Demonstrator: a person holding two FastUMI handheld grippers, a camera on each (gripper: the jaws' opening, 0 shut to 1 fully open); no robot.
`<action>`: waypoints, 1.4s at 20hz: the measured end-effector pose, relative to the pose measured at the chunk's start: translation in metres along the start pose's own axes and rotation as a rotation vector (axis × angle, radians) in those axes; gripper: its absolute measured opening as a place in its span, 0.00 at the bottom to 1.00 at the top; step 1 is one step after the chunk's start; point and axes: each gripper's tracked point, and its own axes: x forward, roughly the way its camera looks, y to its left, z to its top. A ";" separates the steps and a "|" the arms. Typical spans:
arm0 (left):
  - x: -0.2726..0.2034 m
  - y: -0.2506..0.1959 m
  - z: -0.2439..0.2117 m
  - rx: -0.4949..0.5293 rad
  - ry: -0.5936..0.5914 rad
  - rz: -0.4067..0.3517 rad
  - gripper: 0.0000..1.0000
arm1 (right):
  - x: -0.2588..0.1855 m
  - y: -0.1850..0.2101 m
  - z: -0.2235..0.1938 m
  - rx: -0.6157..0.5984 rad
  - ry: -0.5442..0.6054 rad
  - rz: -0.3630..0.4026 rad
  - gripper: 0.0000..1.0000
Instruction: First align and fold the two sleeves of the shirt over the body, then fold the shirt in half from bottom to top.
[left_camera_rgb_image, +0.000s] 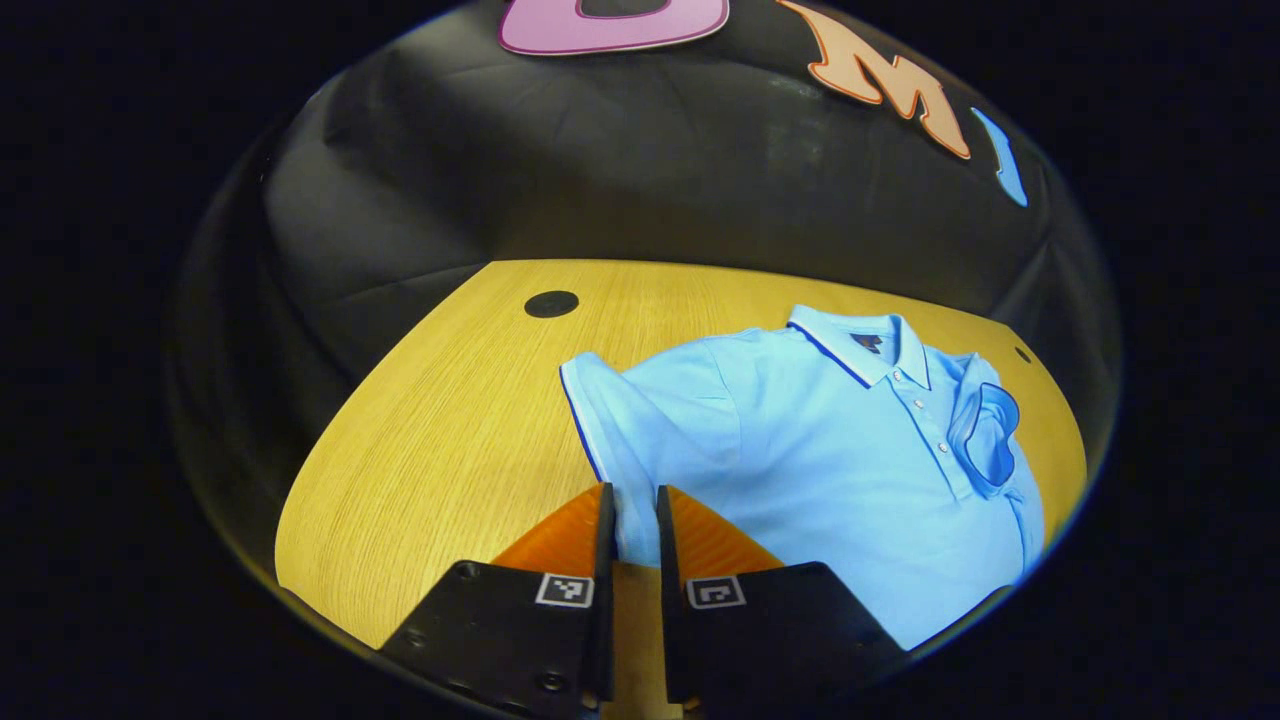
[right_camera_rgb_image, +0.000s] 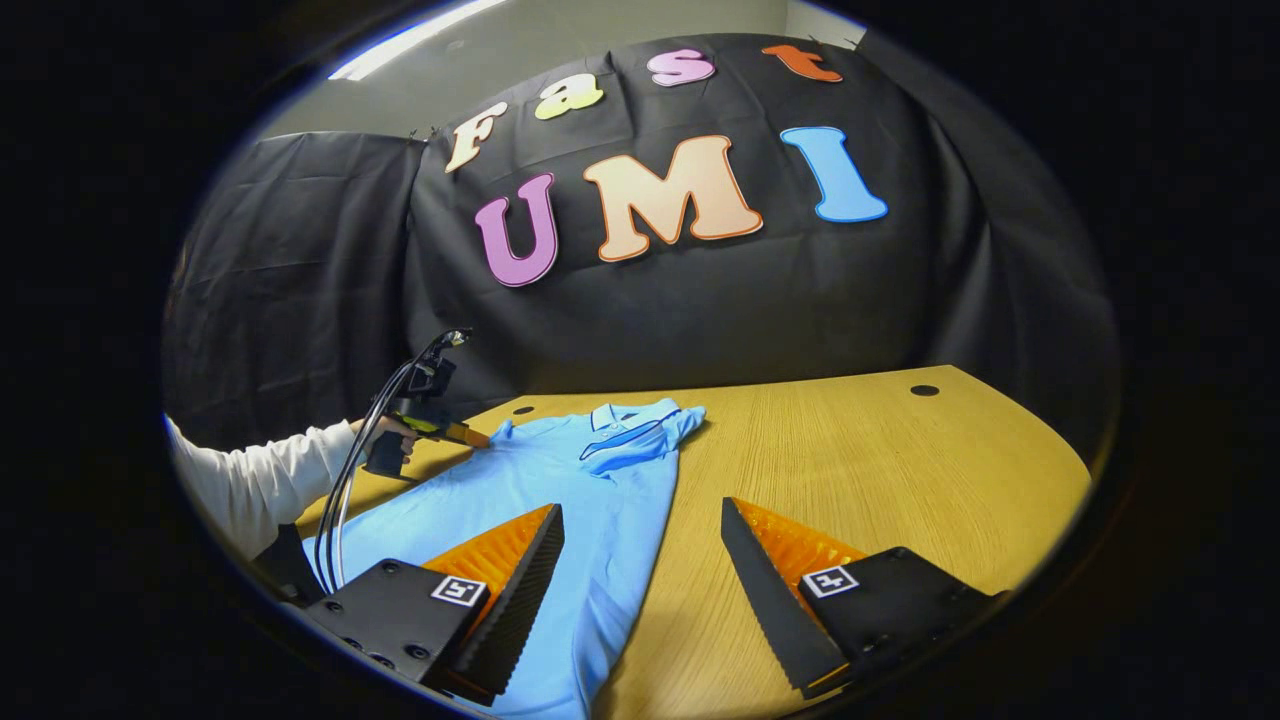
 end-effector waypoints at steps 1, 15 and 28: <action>-0.001 -0.002 0.002 -0.007 -0.011 -0.012 0.17 | 0.001 0.000 0.001 0.003 0.000 0.004 0.98; -0.039 -0.092 0.077 -0.038 -0.211 -0.207 0.00 | 0.002 -0.002 -0.006 0.024 0.015 0.014 0.99; -0.049 -0.256 0.025 0.299 -0.184 -0.444 0.00 | 0.003 0.000 -0.009 0.031 0.023 0.016 0.98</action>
